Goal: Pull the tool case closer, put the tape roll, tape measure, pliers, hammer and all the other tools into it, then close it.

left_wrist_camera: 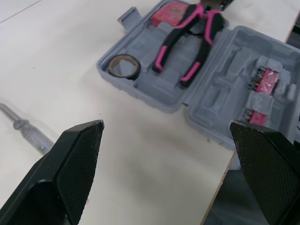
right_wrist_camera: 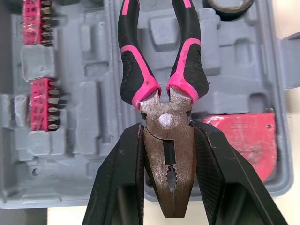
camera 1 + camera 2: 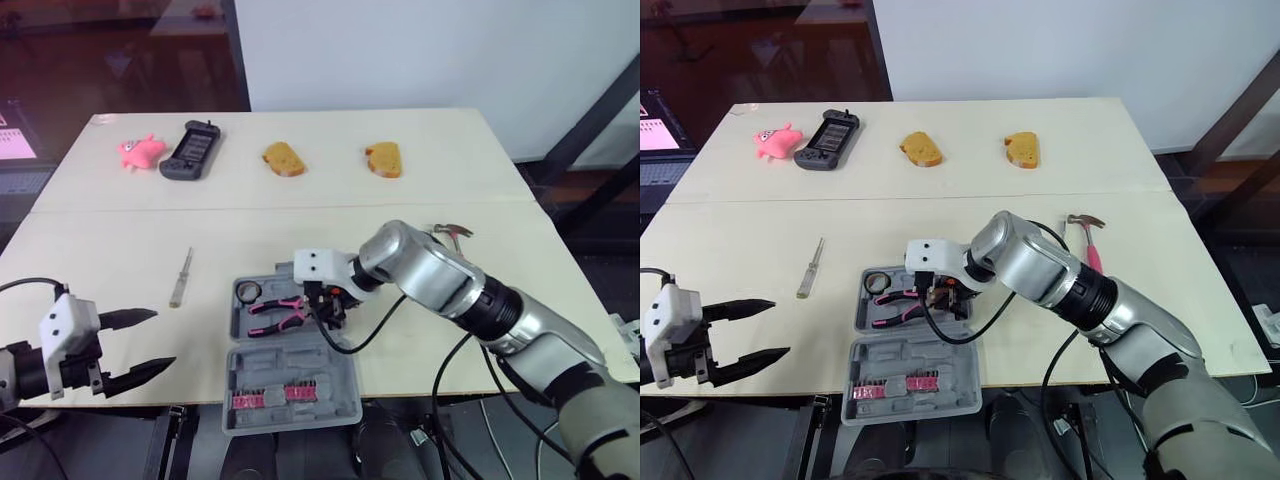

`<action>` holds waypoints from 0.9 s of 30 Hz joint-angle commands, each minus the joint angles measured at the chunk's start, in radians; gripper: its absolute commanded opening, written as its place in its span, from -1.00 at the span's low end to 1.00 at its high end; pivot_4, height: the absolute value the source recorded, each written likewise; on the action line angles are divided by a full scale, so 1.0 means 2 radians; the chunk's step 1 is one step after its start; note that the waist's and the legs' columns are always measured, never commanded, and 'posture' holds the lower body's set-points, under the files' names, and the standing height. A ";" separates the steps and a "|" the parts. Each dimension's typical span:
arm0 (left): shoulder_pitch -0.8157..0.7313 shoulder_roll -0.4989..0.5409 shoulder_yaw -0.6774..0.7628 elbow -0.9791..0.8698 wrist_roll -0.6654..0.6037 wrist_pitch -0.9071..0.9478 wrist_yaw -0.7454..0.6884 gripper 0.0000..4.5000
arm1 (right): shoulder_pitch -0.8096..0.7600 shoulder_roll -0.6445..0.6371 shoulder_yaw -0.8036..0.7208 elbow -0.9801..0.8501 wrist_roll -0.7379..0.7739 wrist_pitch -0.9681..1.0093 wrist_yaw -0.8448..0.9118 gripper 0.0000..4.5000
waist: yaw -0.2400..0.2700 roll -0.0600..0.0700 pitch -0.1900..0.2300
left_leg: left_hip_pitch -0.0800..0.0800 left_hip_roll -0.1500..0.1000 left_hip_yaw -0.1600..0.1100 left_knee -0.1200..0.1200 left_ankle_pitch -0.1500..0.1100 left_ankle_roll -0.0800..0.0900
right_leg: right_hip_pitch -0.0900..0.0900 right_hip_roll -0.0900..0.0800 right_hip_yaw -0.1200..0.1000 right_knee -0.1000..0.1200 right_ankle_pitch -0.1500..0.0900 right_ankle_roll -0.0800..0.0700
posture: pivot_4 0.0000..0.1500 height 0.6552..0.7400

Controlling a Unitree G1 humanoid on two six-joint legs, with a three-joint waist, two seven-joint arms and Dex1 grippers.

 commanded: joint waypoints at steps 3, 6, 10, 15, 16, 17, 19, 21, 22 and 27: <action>0.003 -0.001 0.012 -0.016 -0.008 0.002 0.005 1.00 | -0.014 0.022 0.010 0.013 -0.013 -0.010 -0.011 -0.58 | 0.000 0.000 0.000 | 0.000 0.000 0.000 0.000 0.000 0.000 | 0.000 0.000 0.000 0.000 0.000 0.000 | 1.00 1.00; 0.005 -0.001 0.010 -0.017 -0.006 0.000 0.006 1.00 | -0.009 0.032 0.019 0.017 -0.016 -0.015 -0.014 -0.58 | -0.001 0.000 0.000 | 0.000 0.000 0.000 0.000 0.000 0.000 | 0.000 0.000 0.000 0.000 0.000 0.000 | 1.00 1.00; 0.006 -0.001 0.009 -0.016 -0.004 -0.003 0.007 1.00 | -0.004 0.046 0.028 0.030 -0.024 -0.025 -0.021 -0.58 | -0.001 0.000 0.000 | 0.000 0.000 0.000 0.000 0.000 0.000 | 0.000 0.000 0.000 0.000 0.000 0.000 | 1.00 1.00; 0.007 0.000 0.008 -0.014 -0.003 -0.005 0.007 1.00 | -0.003 0.058 0.028 0.046 -0.032 -0.037 -0.027 -0.58 | -0.001 0.000 0.000 | 0.000 0.000 0.000 0.000 0.000 0.000 | 0.000 0.000 0.000 0.000 0.000 0.000 | 1.00 1.00; 0.006 0.000 0.007 -0.014 -0.003 -0.005 0.006 1.00 | -0.003 0.062 0.026 0.051 -0.032 -0.040 -0.029 -0.58 | -0.001 0.000 0.000 | 0.000 0.000 0.000 0.000 0.000 0.000 | 0.000 0.000 0.000 0.000 0.000 0.000 | 1.00 1.00; 0.006 0.001 0.006 -0.013 -0.002 -0.006 0.006 1.00 | -0.003 0.066 0.025 0.054 -0.032 -0.042 -0.030 -0.58 | -0.002 0.000 0.000 | 0.000 0.000 0.000 0.000 0.000 0.000 | 0.000 0.000 0.000 0.000 0.000 0.000 | 1.00 1.00; 0.004 0.001 0.004 -0.012 -0.001 -0.006 0.006 1.00 | -0.003 0.069 0.025 0.059 -0.035 -0.047 -0.030 -0.58 | -0.002 0.000 0.000 | 0.000 0.000 0.000 0.000 0.000 0.000 | 0.000 0.000 0.000 0.000 0.000 0.000 | 1.00 1.00; 0.003 0.002 0.002 -0.013 -0.001 -0.006 0.006 1.00 | -0.003 0.070 0.026 0.062 -0.038 -0.050 -0.029 -0.58 | -0.004 0.000 0.000 | 0.000 0.000 0.000 0.000 0.000 0.000 | 0.000 0.000 0.000 0.000 0.000 0.000 | 1.00 1.00; 0.002 0.002 0.001 -0.013 -0.001 -0.005 0.006 1.00 | -0.002 0.071 0.026 0.063 -0.038 -0.052 -0.028 -0.58 | -0.005 0.000 0.000 | 0.000 0.000 0.000 0.000 0.000 0.000 | 0.000 0.000 0.000 0.000 0.000 0.000 | 1.00 1.00; -0.002 0.005 0.000 -0.015 -0.003 -0.002 0.005 1.00 | 0.002 0.074 0.029 0.072 -0.042 -0.060 -0.027 -0.58 | -0.009 0.000 0.000 | 0.000 0.000 0.000 0.000 0.000 0.000 | 0.000 0.000 0.000 0.000 0.000 0.000 | 1.00 1.00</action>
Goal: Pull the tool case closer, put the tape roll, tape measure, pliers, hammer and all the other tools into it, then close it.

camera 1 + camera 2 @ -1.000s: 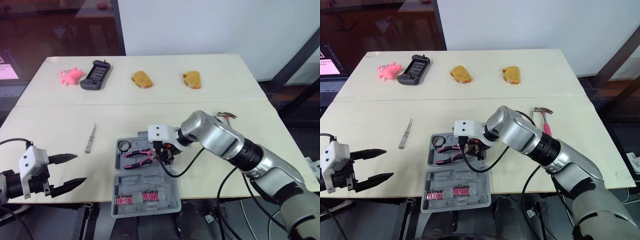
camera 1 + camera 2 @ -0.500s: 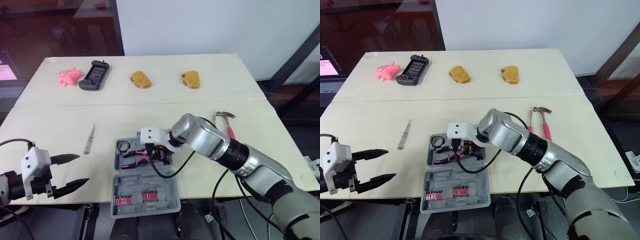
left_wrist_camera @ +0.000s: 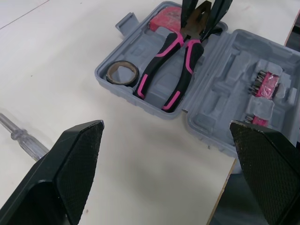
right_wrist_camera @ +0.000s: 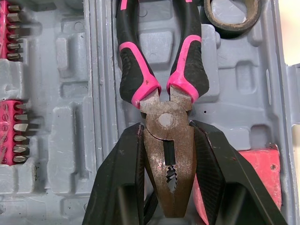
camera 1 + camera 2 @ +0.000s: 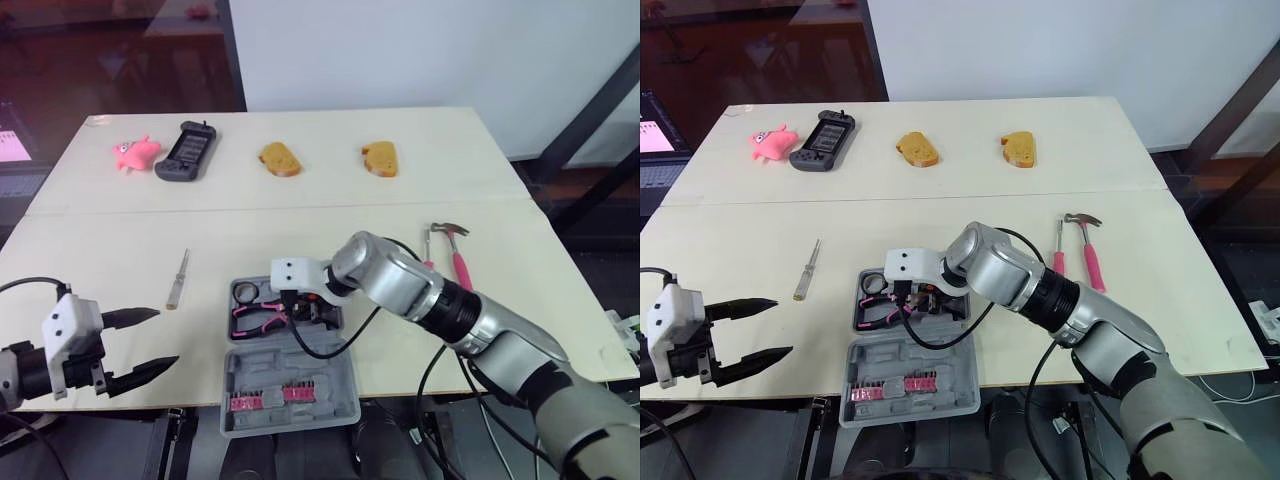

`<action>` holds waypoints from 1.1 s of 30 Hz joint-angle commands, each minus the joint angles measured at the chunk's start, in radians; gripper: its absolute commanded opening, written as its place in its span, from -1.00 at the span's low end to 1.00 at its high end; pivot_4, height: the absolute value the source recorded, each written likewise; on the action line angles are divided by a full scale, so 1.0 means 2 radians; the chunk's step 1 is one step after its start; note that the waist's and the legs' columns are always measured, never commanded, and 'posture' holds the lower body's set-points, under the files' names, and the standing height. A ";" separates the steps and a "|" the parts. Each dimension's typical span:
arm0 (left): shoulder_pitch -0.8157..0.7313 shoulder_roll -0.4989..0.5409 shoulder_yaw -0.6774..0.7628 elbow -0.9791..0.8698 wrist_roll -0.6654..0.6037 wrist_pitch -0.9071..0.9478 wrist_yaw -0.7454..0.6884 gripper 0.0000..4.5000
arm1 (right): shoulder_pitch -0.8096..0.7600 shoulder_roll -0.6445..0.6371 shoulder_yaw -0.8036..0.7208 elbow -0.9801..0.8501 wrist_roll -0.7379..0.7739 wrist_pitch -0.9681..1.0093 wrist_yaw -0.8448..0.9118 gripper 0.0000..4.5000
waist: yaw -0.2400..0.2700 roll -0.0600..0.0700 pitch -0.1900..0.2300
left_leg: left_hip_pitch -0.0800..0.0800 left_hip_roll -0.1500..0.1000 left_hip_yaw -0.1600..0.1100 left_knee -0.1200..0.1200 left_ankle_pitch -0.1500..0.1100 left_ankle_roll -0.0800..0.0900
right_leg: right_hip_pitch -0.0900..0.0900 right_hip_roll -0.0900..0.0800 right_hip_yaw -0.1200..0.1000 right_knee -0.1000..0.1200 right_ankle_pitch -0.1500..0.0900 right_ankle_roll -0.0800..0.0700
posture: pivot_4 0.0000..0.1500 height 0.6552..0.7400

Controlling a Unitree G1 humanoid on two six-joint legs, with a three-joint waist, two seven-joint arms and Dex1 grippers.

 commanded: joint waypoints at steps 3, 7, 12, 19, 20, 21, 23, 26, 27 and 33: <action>-0.002 0.006 0.003 -0.009 -0.002 -0.001 -0.002 1.00 | 0.001 0.008 -0.002 0.004 -0.008 -0.013 0.001 -0.58 | -0.004 0.000 0.000 | 0.000 0.000 0.000 0.000 0.000 0.000 | 0.000 0.000 0.000 0.000 0.000 0.000 | 1.00 1.00; -0.004 0.007 -0.001 -0.007 -0.002 -0.001 -0.003 1.00 | 0.002 0.006 -0.005 0.003 -0.013 -0.021 -0.001 -0.09 | -0.004 0.000 0.000 | 0.000 0.000 0.000 0.000 0.000 0.000 | 0.000 0.000 0.000 0.000 0.000 0.001 | 1.00 1.00; -0.015 0.005 -0.004 -0.007 -0.015 0.013 0.000 1.00 | 0.003 -0.003 -0.028 -0.011 -0.010 -0.021 0.001 0.70 | -0.003 0.000 0.000 | 0.000 0.000 0.000 0.000 0.000 0.000 | 0.000 0.000 0.000 0.000 0.000 0.000 | 1.00 1.00; -0.033 0.006 -0.014 -0.010 -0.018 0.023 0.000 1.00 | 0.066 0.000 -0.134 -0.057 0.025 -0.135 -0.028 0.70 | -0.004 0.000 0.000 | 0.000 0.000 0.000 0.000 0.000 0.000 | 0.000 0.000 0.000 0.000 0.001 0.001 | 1.00 1.00; -0.034 0.006 -0.015 -0.009 -0.017 0.023 -0.001 1.00 | 0.079 0.001 -0.144 -0.062 0.023 -0.164 -0.036 0.70 | -0.004 0.000 0.000 | 0.000 0.000 0.000 0.000 0.000 0.000 | 0.000 0.000 0.000 0.000 0.001 0.001 | 1.00 1.00; -0.036 0.006 -0.017 -0.008 -0.016 0.023 -0.001 1.00 | 0.088 0.002 -0.149 -0.063 0.028 -0.167 -0.032 0.70 | -0.004 0.000 0.000 | 0.000 0.000 0.000 0.000 0.000 0.000 | 0.000 0.000 0.000 0.000 0.001 0.002 | 1.00 1.00; -0.038 0.006 -0.020 -0.006 -0.016 0.022 -0.002 1.00 | 0.097 0.005 -0.151 -0.060 0.037 -0.165 -0.022 0.70 | -0.004 0.000 0.000 | 0.000 0.000 0.000 0.000 0.000 0.000 | 0.000 0.000 0.000 0.000 0.001 0.002 | 1.00 1.00; -0.043 0.007 -0.028 -0.005 -0.014 0.021 -0.002 1.00 | 0.108 0.022 -0.149 -0.030 0.033 -0.186 -0.032 0.46 | -0.004 0.000 0.000 | 0.000 0.000 0.000 0.000 0.000 0.000 | 0.000 0.000 0.000 0.000 0.001 0.001 | 1.00 1.00; -0.044 0.007 -0.029 -0.005 -0.014 0.021 -0.002 1.00 | 0.111 0.027 -0.149 -0.021 0.032 -0.193 -0.035 0.33 | -0.004 0.000 0.000 | 0.000 0.000 0.000 0.000 0.000 0.000 | 0.000 0.000 0.000 0.000 0.001 0.001 | 1.00 1.00; -0.046 0.010 -0.032 -0.002 -0.010 0.017 -0.005 1.00 | 0.130 0.061 -0.156 0.035 0.037 -0.189 -0.050 -0.92 | -0.003 0.000 0.000 | 0.000 0.000 0.000 0.000 0.000 0.000 | 0.000 0.000 0.000 0.000 0.001 0.002 | 1.00 1.00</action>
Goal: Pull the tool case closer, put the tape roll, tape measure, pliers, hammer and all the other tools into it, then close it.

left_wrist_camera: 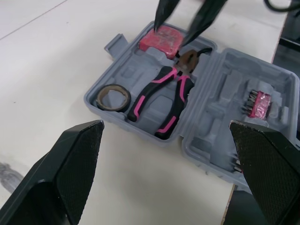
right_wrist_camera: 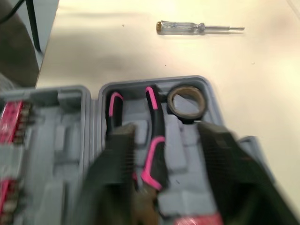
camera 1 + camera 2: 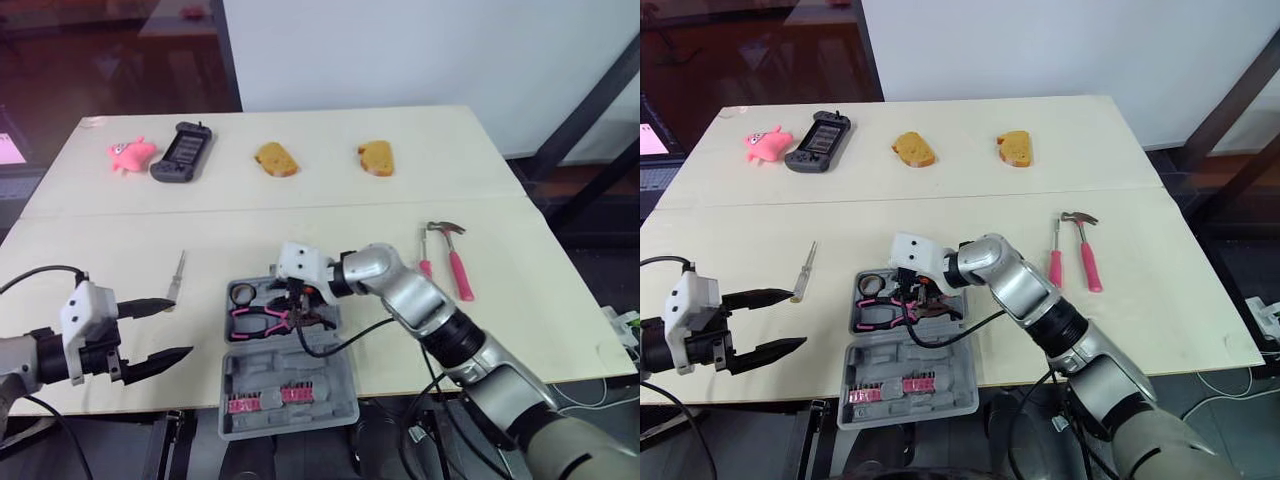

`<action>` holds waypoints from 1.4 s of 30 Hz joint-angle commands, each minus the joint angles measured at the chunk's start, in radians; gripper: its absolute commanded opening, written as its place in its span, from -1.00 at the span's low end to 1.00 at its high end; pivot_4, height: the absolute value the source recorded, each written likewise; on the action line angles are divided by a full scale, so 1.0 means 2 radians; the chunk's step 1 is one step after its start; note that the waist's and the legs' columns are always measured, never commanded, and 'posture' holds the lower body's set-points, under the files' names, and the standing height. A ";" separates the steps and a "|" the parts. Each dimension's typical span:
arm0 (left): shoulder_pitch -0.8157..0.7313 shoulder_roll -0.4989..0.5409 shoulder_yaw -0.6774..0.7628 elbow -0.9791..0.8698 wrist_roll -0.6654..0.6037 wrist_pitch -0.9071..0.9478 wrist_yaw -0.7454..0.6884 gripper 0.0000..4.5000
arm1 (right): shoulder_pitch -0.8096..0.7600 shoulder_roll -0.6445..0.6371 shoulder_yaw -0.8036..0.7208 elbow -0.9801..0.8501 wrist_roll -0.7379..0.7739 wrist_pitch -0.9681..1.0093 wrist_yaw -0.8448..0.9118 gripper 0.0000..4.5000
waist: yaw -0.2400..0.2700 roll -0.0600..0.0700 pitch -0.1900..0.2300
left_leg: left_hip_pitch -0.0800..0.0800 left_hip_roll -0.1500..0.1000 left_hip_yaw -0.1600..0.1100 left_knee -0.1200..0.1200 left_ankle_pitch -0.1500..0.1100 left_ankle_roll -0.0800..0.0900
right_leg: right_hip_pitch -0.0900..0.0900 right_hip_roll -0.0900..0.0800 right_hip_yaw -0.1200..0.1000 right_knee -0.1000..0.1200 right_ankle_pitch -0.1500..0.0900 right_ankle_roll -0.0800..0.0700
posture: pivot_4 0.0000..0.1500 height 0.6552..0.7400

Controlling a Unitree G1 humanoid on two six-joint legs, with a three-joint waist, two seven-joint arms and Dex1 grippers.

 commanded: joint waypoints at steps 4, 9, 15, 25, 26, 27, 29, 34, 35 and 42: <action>-0.002 0.008 0.004 -0.003 0.003 -0.007 -0.005 1.00 | 0.017 0.014 -0.003 0.037 -0.012 -0.024 -0.011 -0.97 | 0.000 0.000 0.000 | 0.000 0.000 0.000 0.000 0.000 0.000 | 0.000 0.000 0.000 0.000 0.000 0.000 | 1.00 1.00; -0.006 0.007 0.006 -0.004 0.002 -0.008 -0.001 1.00 | 0.026 0.017 0.002 0.054 -0.021 -0.019 -0.010 -0.97 | 0.000 0.000 0.000 | 0.000 0.000 0.000 0.000 0.000 0.000 | 0.000 0.000 0.000 0.000 0.000 0.000 | 1.00 1.00; -0.009 0.009 0.005 0.000 0.006 -0.008 -0.002 1.00 | 0.034 0.019 0.022 0.110 -0.056 -0.042 -0.018 -0.97 | -0.001 0.000 0.000 | 0.001 0.000 0.000 0.000 0.000 0.000 | 0.001 0.000 0.000 0.000 0.000 0.000 | 1.00 1.00; -0.007 0.009 0.001 0.004 0.016 -0.009 -0.001 1.00 | 0.031 0.027 0.051 0.165 -0.100 -0.049 -0.009 -0.97 | -0.002 0.000 -0.001 | 0.002 0.000 0.000 0.000 0.000 0.000 | 0.002 0.000 0.000 0.000 0.000 -0.001 | 1.00 1.00; -0.006 0.011 -0.002 0.005 0.022 -0.008 0.001 1.00 | 0.030 0.029 0.049 0.169 -0.103 -0.049 -0.012 -0.97 | -0.002 0.000 -0.001 | 0.002 0.000 0.000 0.000 0.000 0.000 | 0.002 0.000 0.000 0.000 0.000 -0.001 | 1.00 1.00; -0.004 0.015 -0.007 0.007 0.031 -0.005 0.005 1.00 | 0.027 0.032 0.044 0.172 -0.103 -0.047 -0.017 -0.97 | -0.002 -0.001 -0.001 | 0.003 0.000 0.000 0.000 0.000 0.000 | 0.002 0.000 0.000 0.000 -0.001 -0.001 | 1.00 1.00; -0.002 0.019 -0.017 0.013 0.051 -0.010 0.011 1.00 | 0.021 0.036 0.032 0.163 -0.096 -0.045 -0.016 -0.97 | -0.002 -0.001 -0.002 | 0.003 0.000 0.000 -0.001 0.000 0.000 | 0.002 0.000 0.000 0.000 -0.001 -0.001 | 1.00 1.00; -0.015 0.017 -0.031 0.024 0.075 -0.022 0.027 1.00 | 0.011 0.042 -0.006 0.112 -0.063 -0.069 -0.001 -0.97 | -0.001 -0.001 -0.002 | 0.002 0.000 0.000 -0.001 0.000 0.000 | 0.002 0.000 0.000 0.000 -0.001 -0.001 | 1.00 1.00; -0.022 0.016 -0.035 0.027 0.078 -0.018 0.033 1.00 | 0.009 0.042 -0.026 0.082 -0.044 -0.084 0.006 -0.97 | 0.000 -0.001 -0.001 | 0.002 0.000 0.000 0.000 0.000 0.000 | 0.002 0.000 0.000 0.000 -0.001 -0.001 | 1.00 1.00; -0.035 0.045 -0.068 0.058 0.113 -0.009 0.035 1.00 | 0.026 -0.032 -0.087 -0.042 0.013 -0.113 0.069 -0.97 | 0.000 0.000 -0.001 | 0.001 0.000 0.000 0.000 0.000 0.000 | 0.001 0.000 0.000 0.000 0.000 0.000 | 1.00 1.00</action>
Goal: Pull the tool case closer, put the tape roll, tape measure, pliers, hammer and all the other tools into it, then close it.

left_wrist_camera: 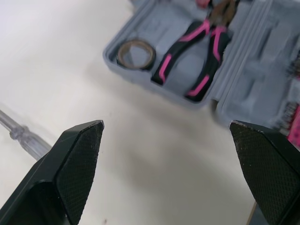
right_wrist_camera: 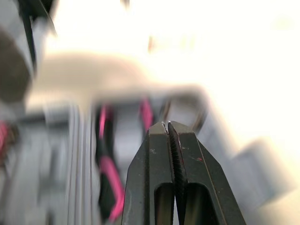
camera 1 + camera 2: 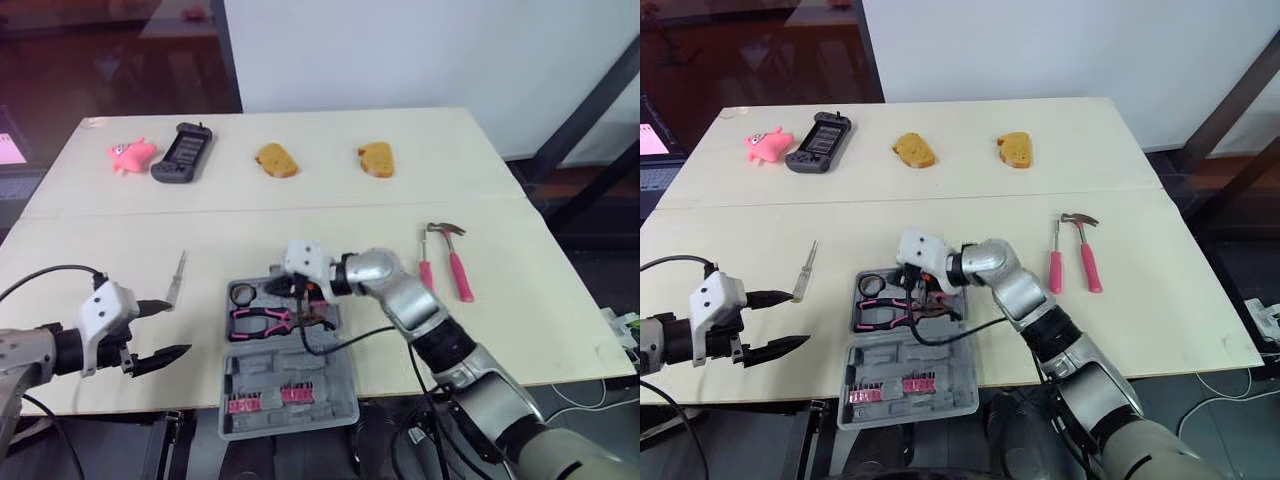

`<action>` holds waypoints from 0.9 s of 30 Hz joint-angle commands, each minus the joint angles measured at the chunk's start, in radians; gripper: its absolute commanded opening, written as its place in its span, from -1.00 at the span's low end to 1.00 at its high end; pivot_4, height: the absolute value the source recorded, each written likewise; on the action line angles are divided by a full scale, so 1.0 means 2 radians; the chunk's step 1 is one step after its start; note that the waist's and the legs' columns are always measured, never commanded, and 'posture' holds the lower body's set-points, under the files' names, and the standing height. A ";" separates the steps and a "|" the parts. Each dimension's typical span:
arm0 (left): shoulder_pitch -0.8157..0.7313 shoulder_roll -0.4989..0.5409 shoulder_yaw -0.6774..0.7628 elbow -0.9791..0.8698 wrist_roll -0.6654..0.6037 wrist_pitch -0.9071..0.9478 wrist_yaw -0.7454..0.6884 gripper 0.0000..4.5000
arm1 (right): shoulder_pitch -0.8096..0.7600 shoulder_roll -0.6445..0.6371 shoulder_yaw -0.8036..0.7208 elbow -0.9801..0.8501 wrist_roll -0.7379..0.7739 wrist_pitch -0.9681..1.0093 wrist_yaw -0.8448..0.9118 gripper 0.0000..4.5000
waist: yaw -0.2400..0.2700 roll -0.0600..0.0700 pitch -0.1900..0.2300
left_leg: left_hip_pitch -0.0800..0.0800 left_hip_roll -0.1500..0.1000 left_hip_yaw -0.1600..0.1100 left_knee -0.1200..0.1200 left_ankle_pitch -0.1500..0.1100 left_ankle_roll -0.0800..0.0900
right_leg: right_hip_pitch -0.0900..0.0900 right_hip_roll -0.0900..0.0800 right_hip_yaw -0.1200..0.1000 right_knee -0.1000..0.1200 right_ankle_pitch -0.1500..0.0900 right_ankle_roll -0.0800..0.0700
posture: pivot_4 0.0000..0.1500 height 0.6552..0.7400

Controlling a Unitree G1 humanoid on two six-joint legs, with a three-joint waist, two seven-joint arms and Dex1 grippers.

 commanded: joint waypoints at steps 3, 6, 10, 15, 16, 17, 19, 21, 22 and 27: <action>-0.015 0.018 -0.024 0.039 0.010 -0.013 -0.030 0.89 | 0.012 -0.136 -0.019 -0.060 0.024 0.017 0.104 -0.99 | 0.005 0.000 0.000 | 0.000 0.000 0.000 0.000 0.000 0.000 | 0.000 0.000 0.000 0.000 0.000 -0.001 | 1.00 1.00; -0.028 0.013 -0.030 0.053 -0.023 0.007 -0.060 0.43 | 0.025 -0.177 -0.021 -0.057 0.028 0.016 0.122 -1.00 | 0.008 0.000 0.000 | 0.000 0.000 0.000 0.001 0.000 0.000 | 0.000 0.000 0.000 -0.001 -0.001 -0.002 | 1.00 1.00; -0.049 0.003 -0.061 0.081 -0.007 -0.029 -0.076 -0.51 | 0.050 -0.217 0.003 -0.026 -0.022 -0.047 0.129 -1.00 | 0.003 0.000 0.000 | 0.000 0.000 0.000 0.000 0.000 0.000 | 0.000 0.000 0.000 0.000 -0.001 -0.002 | 1.00 1.00; -0.065 -0.015 -0.097 0.120 0.030 -0.097 -0.071 -0.98 | 0.077 -0.220 0.019 -0.005 -0.049 -0.084 0.124 -1.00 | 0.001 0.000 0.000 | 0.000 0.000 0.000 0.000 0.000 0.000 | 0.000 0.000 0.000 0.000 0.000 0.000 | 1.00 1.00; -0.067 -0.018 -0.102 0.126 0.037 -0.108 -0.068 -0.98 | 0.080 -0.219 0.020 -0.003 -0.053 -0.088 0.123 -1.00 | 0.001 0.000 0.000 | 0.000 0.000 0.000 0.001 0.000 0.000 | 0.000 0.000 0.000 0.000 0.000 0.000 | 1.00 1.00; -0.071 -0.023 -0.109 0.135 0.045 -0.122 -0.064 -0.98 | 0.083 -0.217 0.020 -0.001 -0.055 -0.091 0.121 -1.00 | 0.001 0.000 0.000 | 0.000 0.000 0.000 0.001 0.000 0.000 | 0.000 0.000 0.000 0.000 0.000 0.000 | 1.00 1.00; -0.077 -0.031 -0.121 0.149 0.057 -0.140 -0.059 -0.98 | 0.088 -0.211 0.022 0.003 -0.059 -0.096 0.117 -1.00 | 0.001 0.000 0.000 | 0.000 0.000 0.000 0.001 0.000 0.000 | 0.000 0.000 0.000 0.000 0.000 0.000 | 1.00 1.00; -0.085 -0.041 -0.134 0.160 0.066 -0.149 -0.052 -0.98 | 0.093 -0.205 0.025 0.011 -0.065 -0.103 0.110 -1.00 | 0.002 0.000 0.000 | 0.000 0.000 0.000 0.001 0.000 0.000 | 0.000 0.000 0.000 0.000 0.000 0.000 | 1.00 1.00; -0.089 -0.044 -0.141 0.165 0.074 -0.153 -0.047 -0.98 | 0.096 -0.202 0.026 0.013 -0.068 -0.106 0.108 -1.00 | 0.002 0.000 0.000 | 0.000 0.000 0.000 0.001 0.000 0.000 | 0.000 0.000 0.000 0.000 0.000 0.000 | 1.00 1.00; -0.102 -0.059 -0.155 0.174 0.077 -0.150 -0.036 -0.98 | 0.100 -0.194 0.027 0.019 -0.074 -0.107 0.105 -1.00 | 0.006 0.000 0.000 | 0.000 0.000 0.000 0.001 0.000 0.000 | 0.001 0.000 0.000 0.000 0.000 0.000 | 1.00 1.00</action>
